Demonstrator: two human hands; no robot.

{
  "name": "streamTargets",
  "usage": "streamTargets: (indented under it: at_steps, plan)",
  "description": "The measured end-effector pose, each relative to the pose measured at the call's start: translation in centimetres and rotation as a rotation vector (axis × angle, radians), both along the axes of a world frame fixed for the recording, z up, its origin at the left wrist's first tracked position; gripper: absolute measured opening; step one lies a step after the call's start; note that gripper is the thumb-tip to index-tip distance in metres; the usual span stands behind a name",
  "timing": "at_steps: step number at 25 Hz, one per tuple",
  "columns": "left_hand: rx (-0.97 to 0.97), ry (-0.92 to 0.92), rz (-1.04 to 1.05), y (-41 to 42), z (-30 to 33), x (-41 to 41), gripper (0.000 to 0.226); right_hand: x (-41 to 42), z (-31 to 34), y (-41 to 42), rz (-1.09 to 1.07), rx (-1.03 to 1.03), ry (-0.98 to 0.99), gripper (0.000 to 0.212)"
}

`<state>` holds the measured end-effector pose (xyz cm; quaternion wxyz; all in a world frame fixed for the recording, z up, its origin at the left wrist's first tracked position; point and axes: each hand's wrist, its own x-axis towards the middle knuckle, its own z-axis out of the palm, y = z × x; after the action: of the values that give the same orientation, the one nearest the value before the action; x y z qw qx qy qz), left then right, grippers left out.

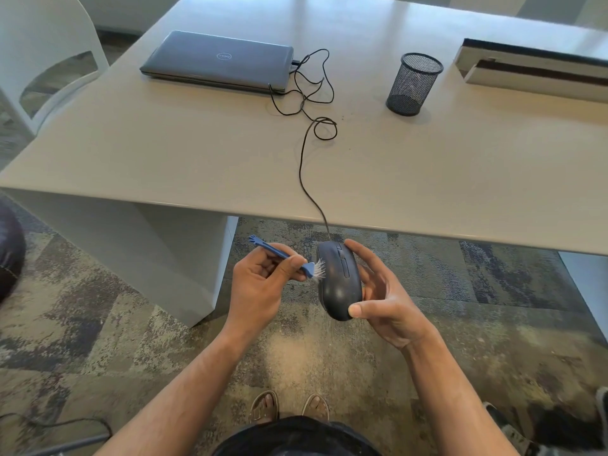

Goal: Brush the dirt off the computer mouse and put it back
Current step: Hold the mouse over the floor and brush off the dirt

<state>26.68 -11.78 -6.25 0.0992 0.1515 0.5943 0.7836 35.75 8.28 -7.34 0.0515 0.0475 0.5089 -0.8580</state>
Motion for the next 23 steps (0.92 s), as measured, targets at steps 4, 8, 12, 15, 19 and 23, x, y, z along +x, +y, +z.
streamTargets:
  at_steps: [4, 8, 12, 15, 19, 23]
  plan:
    - [-0.014, 0.021, -0.084, -0.4, -0.1, 0.1, 0.011, -0.6, 0.3, 0.3, -0.035, 0.020, 0.003, 0.102]
    - [-0.027, 0.057, -0.159, -0.8, -0.2, 0.6, 0.016, -1.0, 0.9, 0.8, -0.087, 0.046, 0.038, 0.100]
    - [-0.039, 0.053, -0.134, -0.8, -0.6, 0.7, 0.017, -1.3, 1.4, 1.3, -0.134, 0.065, 0.065, 0.102]
    - [-0.017, 0.033, -0.035, -0.8, -0.3, -0.1, 0.012, -1.2, 1.3, 1.4, -0.121, 0.072, 0.063, 0.103]
    - [0.049, 0.005, 0.067, -0.5, 1.0, -1.2, 0.015, -0.8, 0.8, 1.1, -0.064, 0.069, 0.041, 0.103]
    - [0.055, -0.020, 0.096, 0.4, 1.4, -1.7, 0.011, -0.8, 0.5, 0.6, -0.002, 0.064, 0.047, 0.102]
